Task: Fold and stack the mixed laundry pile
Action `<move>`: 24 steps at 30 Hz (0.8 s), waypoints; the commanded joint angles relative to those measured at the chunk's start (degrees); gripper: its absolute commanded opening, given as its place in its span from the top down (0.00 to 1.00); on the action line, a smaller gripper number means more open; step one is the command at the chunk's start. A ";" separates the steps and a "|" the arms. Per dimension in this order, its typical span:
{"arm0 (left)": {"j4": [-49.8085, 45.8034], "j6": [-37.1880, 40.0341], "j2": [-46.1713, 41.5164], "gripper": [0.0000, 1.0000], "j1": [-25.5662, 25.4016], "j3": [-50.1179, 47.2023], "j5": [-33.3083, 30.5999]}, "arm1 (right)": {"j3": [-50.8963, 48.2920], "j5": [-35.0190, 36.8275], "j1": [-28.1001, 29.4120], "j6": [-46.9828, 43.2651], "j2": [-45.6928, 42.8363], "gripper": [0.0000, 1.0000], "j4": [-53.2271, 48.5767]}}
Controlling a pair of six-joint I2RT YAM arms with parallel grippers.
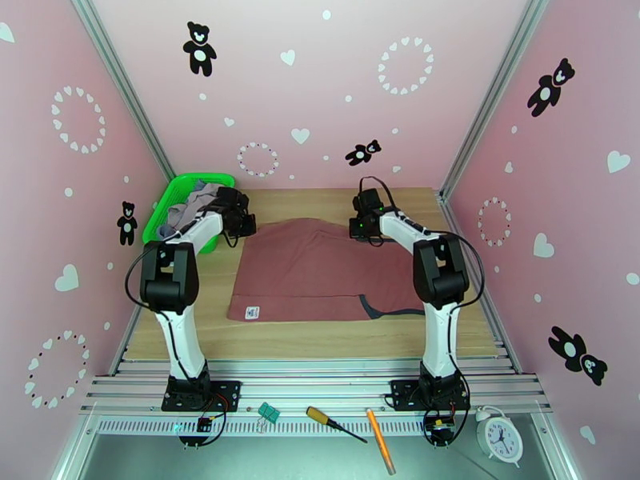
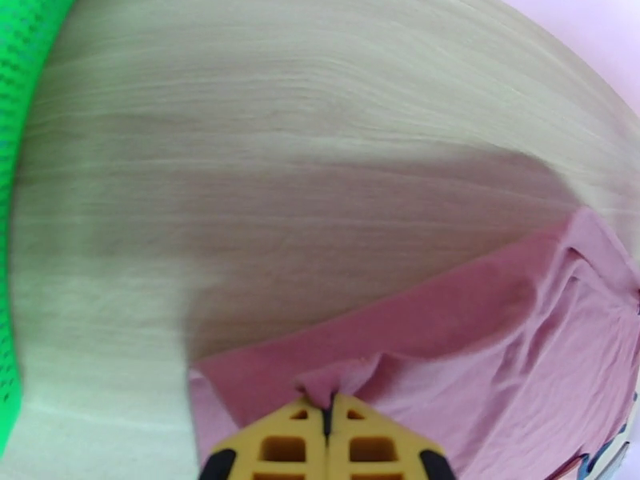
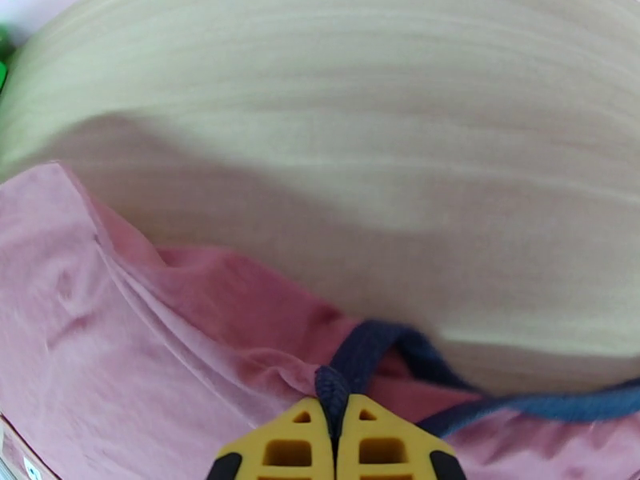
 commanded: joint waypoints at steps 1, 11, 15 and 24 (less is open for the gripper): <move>1.43 1.72 -4.16 1.00 0.06 -2.20 -4.90 | -4.25 2.51 -0.01 0.51 -5.18 1.00 3.94; 0.32 2.39 -7.64 1.00 0.10 -5.81 -10.05 | -11.62 3.93 0.00 0.67 -8.38 1.00 6.64; 1.11 0.93 -9.60 1.00 0.10 -9.49 -10.05 | -14.03 3.61 0.20 0.93 -9.56 1.00 7.91; 4.02 -3.92 -13.22 0.94 -2.23 -21.13 -11.86 | -19.10 4.34 2.17 0.94 -10.76 0.84 8.27</move>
